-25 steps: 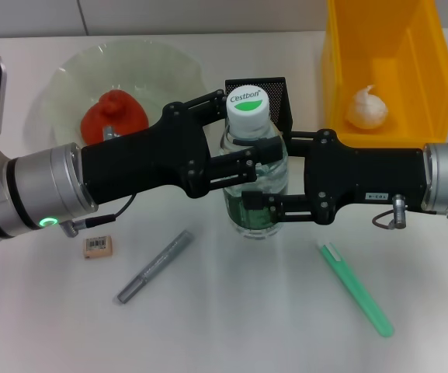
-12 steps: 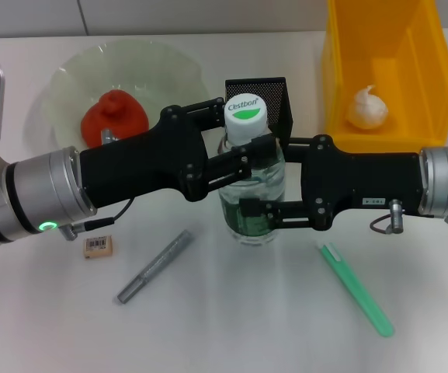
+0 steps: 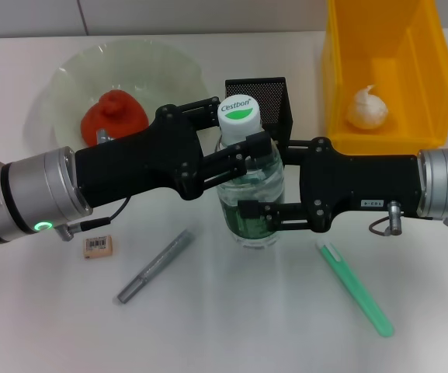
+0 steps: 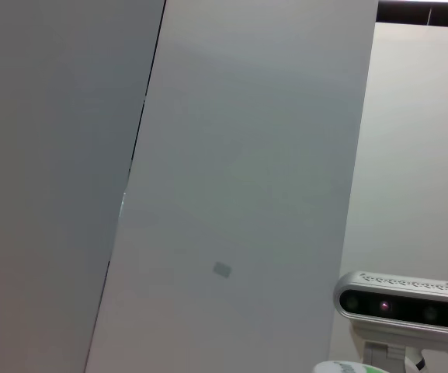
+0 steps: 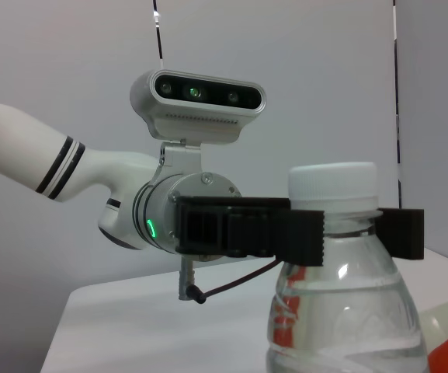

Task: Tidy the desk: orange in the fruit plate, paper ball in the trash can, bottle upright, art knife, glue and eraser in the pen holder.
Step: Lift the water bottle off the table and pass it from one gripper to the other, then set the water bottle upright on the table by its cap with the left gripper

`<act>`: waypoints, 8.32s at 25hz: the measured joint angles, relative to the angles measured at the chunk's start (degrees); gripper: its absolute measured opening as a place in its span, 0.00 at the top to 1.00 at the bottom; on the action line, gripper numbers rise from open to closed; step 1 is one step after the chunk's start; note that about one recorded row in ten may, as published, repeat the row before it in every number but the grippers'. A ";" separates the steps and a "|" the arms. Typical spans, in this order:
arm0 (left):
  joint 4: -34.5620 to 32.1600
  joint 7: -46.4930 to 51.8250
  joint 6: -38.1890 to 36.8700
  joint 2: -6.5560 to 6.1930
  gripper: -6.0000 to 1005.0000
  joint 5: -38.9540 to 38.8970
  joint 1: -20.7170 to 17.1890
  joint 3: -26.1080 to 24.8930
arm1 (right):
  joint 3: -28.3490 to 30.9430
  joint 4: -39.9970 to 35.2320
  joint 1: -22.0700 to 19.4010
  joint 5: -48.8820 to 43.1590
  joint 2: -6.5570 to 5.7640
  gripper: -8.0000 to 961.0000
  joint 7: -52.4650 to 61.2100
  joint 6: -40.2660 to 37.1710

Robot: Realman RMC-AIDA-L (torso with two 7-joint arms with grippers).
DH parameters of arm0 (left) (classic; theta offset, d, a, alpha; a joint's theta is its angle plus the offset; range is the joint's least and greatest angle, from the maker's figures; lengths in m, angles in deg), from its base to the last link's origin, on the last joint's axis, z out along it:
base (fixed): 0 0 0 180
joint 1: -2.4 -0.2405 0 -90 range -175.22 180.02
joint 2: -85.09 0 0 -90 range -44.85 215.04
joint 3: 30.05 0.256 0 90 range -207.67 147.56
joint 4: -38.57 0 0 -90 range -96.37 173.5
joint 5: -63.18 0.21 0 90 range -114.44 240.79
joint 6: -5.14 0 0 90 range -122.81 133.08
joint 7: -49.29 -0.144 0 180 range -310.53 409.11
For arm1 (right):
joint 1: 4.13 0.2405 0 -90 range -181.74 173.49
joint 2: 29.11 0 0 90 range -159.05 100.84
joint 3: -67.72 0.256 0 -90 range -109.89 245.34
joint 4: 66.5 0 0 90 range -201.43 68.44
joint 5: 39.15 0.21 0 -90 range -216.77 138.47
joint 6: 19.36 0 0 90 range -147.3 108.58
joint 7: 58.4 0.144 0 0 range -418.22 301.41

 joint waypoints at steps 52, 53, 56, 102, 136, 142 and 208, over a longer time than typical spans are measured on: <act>-1.39 0.72 -0.31 -0.16 0.55 0.00 0.53 -0.76 | -0.75 2.12 -0.46 1.05 0.00 0.24 -2.72 3.02; -1.62 0.74 -0.31 -0.16 0.55 -0.01 0.55 -0.79 | -0.77 2.23 -0.46 1.04 0.00 0.24 -2.82 3.08; -2.26 0.81 -0.36 -0.16 0.55 -0.15 0.61 -0.83 | -0.77 2.28 -0.56 1.04 -0.01 0.24 -2.86 3.18; -9.09 2.75 2.52 -3.31 0.55 -0.98 -10.19 -18.17 | -0.11 3.85 -4.86 9.19 -0.14 0.24 -3.64 3.63; -10.59 0.06 7.56 -3.92 0.54 0.54 -11.77 -24.59 | -0.01 7.57 -3.18 12.80 -0.17 0.24 -5.14 5.11; -10.65 0.11 10.99 -3.96 0.54 0.60 -12.05 -25.34 | -0.31 7.82 -2.83 12.80 -0.15 0.24 -5.15 5.17; -6.97 -4.70 15.85 -0.66 0.52 1.79 -12.81 -25.36 | -0.73 8.19 -1.99 12.78 0.00 0.24 -5.14 3.99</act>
